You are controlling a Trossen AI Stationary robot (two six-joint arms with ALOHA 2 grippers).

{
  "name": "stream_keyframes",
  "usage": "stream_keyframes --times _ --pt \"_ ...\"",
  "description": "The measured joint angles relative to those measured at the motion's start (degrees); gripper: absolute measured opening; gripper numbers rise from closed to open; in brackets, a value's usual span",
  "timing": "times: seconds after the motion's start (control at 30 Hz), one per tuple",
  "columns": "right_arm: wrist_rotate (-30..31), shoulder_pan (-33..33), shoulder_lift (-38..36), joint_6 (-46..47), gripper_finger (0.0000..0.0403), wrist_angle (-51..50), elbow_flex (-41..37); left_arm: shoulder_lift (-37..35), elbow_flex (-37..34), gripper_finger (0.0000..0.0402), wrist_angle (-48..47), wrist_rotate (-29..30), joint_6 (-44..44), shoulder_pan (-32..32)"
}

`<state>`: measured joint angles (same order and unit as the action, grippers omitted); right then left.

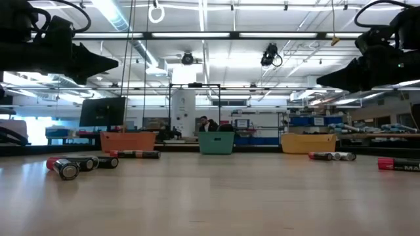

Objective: Sort batteries

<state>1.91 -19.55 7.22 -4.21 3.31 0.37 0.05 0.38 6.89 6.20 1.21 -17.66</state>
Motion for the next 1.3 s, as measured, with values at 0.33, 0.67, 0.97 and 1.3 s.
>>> stream_keyframes --times 0.33,0.67,0.97,1.3 --pt "0.00 0.00 -0.02 0.01 0.0030 0.00 -0.01 0.00 0.00 0.0011 0.00 0.02 0.01 -0.01" --pt "5.83 -0.21 -0.02 -0.02 0.0030 1.11 0.02 0.00 0.00 0.0011 0.00 0.01 0.02 0.00" --pt "6.91 -0.22 -0.02 -0.36 0.0030 1.38 -0.01 -0.01 0.00 0.0011 0.00 0.00 0.02 0.00" --pt "7.41 -0.24 0.01 -2.08 0.0030 14.21 -0.01 0.00 0.00 0.0011 0.01 0.00 0.01 0.00"
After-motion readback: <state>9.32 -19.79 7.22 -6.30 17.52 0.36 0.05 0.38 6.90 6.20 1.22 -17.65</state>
